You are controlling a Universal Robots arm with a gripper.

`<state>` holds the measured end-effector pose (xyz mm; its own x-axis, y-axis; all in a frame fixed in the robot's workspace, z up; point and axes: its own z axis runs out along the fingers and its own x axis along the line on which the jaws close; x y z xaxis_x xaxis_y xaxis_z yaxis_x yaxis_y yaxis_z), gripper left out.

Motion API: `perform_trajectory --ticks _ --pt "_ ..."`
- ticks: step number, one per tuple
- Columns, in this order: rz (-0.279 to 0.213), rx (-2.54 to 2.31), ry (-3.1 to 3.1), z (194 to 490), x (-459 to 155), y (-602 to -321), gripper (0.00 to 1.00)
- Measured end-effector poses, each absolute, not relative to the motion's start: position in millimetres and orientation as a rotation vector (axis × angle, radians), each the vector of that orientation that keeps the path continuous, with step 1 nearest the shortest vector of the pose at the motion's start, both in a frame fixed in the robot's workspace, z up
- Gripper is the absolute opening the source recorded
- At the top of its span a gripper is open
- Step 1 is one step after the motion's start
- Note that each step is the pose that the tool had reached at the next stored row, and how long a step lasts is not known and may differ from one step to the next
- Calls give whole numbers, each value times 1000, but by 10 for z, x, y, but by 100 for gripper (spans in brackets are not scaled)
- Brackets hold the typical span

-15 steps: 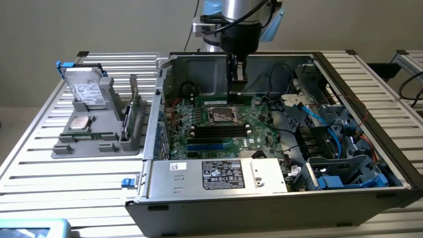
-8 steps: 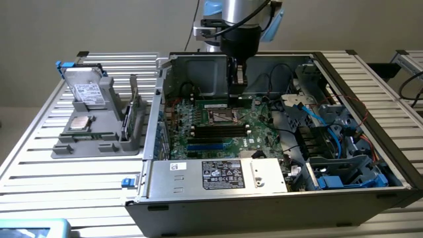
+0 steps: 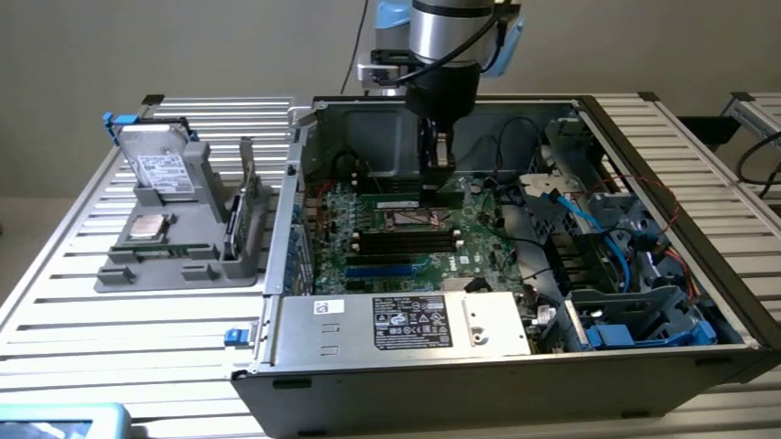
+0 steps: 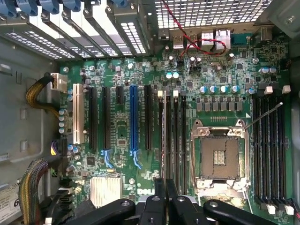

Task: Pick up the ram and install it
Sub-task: 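Insert the ram into the slot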

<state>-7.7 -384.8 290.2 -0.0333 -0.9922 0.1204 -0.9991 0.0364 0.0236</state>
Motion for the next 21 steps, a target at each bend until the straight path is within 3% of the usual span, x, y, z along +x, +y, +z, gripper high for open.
perform_trajectory --ticks 9,21 --pt "75 2101 -2172 2804 -77 -3868 13" --pt "82 2100 -2171 2703 -71 -3868 13"
